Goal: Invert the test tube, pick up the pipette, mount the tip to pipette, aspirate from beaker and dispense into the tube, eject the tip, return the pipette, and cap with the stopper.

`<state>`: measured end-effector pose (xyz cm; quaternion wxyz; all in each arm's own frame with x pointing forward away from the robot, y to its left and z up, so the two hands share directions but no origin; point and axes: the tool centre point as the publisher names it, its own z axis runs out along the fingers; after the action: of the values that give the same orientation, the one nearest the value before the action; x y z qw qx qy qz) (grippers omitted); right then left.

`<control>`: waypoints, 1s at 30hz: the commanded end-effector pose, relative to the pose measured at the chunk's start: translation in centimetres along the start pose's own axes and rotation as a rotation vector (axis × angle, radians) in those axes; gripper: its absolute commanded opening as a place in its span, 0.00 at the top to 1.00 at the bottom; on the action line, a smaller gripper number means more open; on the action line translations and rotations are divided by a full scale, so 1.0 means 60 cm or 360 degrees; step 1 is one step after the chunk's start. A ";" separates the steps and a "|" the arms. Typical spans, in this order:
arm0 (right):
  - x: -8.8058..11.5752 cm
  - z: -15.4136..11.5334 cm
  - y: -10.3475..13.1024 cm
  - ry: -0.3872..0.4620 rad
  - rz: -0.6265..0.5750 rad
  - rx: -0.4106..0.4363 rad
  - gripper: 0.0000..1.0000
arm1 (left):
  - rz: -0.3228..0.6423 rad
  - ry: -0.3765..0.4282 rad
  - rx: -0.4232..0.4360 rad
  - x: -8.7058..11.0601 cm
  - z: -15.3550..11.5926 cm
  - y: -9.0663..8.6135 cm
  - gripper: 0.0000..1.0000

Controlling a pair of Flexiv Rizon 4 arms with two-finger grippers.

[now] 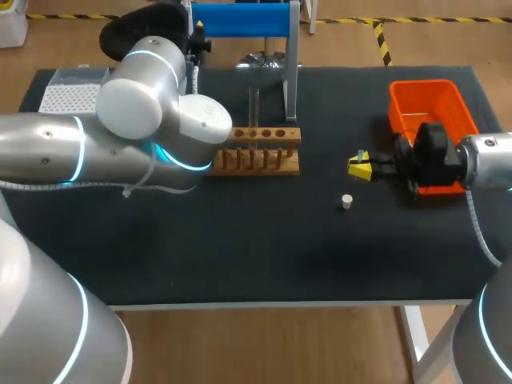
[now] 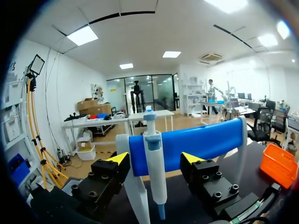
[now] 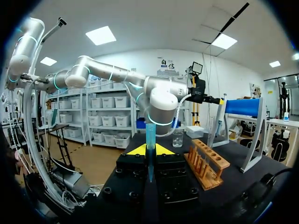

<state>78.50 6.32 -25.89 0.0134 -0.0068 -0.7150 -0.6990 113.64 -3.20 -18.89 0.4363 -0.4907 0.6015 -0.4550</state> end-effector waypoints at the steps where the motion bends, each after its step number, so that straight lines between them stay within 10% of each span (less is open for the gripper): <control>1: 0.001 -0.001 0.001 -0.0002 -0.0001 0.0002 1.00 | -0.0005 0.0004 0.0032 -0.001 0.019 0.009 0.31; 30: 0.001 -0.001 0.001 -0.0002 -0.0001 0.0002 1.00 | -0.0047 -0.0020 0.0109 -0.001 0.064 0.010 0.53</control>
<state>78.50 6.32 -25.89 0.0134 -0.0068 -0.7150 -0.6990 116.76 -3.13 -19.81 0.4454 -0.4871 0.5799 -0.4775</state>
